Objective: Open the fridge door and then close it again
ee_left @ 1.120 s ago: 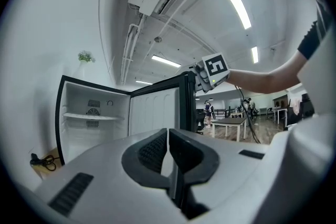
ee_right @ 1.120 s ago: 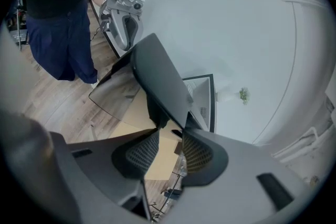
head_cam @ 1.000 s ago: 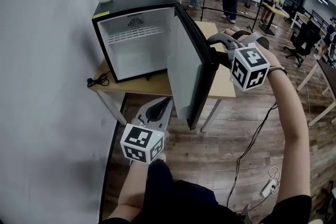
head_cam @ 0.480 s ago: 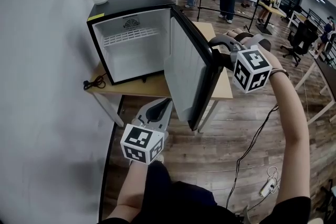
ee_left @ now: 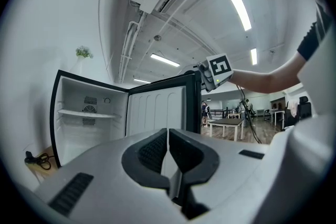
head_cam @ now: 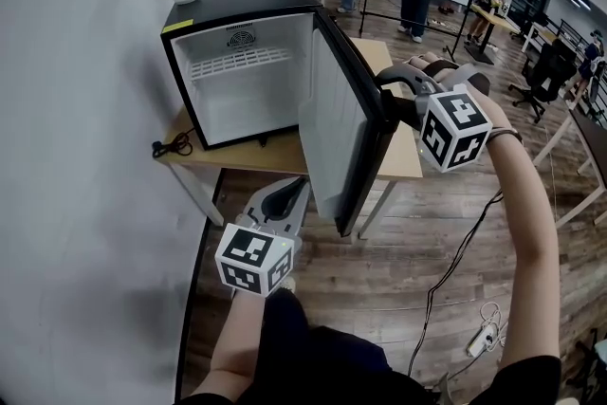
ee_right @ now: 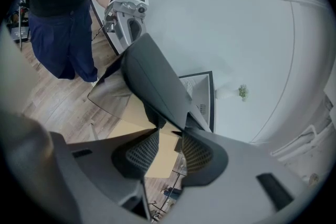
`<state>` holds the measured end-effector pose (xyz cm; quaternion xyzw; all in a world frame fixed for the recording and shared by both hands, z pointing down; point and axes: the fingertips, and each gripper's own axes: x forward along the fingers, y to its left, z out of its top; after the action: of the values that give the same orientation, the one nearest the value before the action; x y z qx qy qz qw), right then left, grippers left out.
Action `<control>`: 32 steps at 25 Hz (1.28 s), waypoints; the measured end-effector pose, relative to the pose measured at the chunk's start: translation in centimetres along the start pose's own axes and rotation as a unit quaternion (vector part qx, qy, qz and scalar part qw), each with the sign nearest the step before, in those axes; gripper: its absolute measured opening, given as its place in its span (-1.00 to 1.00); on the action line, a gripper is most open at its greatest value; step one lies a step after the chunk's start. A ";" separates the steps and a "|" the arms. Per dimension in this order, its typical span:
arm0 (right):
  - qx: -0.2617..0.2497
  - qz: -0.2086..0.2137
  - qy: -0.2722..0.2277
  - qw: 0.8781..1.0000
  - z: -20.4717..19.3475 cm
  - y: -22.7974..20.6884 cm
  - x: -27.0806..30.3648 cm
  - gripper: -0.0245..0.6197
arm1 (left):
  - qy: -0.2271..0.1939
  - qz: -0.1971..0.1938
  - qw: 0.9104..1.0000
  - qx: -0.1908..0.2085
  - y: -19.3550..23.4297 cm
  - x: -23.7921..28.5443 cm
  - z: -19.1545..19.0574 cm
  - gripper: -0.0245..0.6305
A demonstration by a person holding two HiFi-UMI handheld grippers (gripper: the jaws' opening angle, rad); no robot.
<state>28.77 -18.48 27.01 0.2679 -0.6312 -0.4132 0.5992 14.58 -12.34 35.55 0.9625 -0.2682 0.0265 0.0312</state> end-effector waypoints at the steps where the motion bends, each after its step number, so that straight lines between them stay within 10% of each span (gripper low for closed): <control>1: 0.000 -0.001 0.000 1.000 0.3 -0.1 0.1 -0.61 | 0.000 0.002 1.000 -0.002 0.2 -0.1 -0.1 -0.89; 32: -0.104 -0.037 -0.008 0.994 11.1 -5.0 5.9 -0.75 | 0.000 0.083 0.996 -0.042 8.0 -5.9 -2.4 -0.89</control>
<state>16.32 -23.76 26.66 0.2236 -0.5792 -0.5008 0.6031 5.33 -15.99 37.94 0.9349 -0.3476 0.0174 0.0691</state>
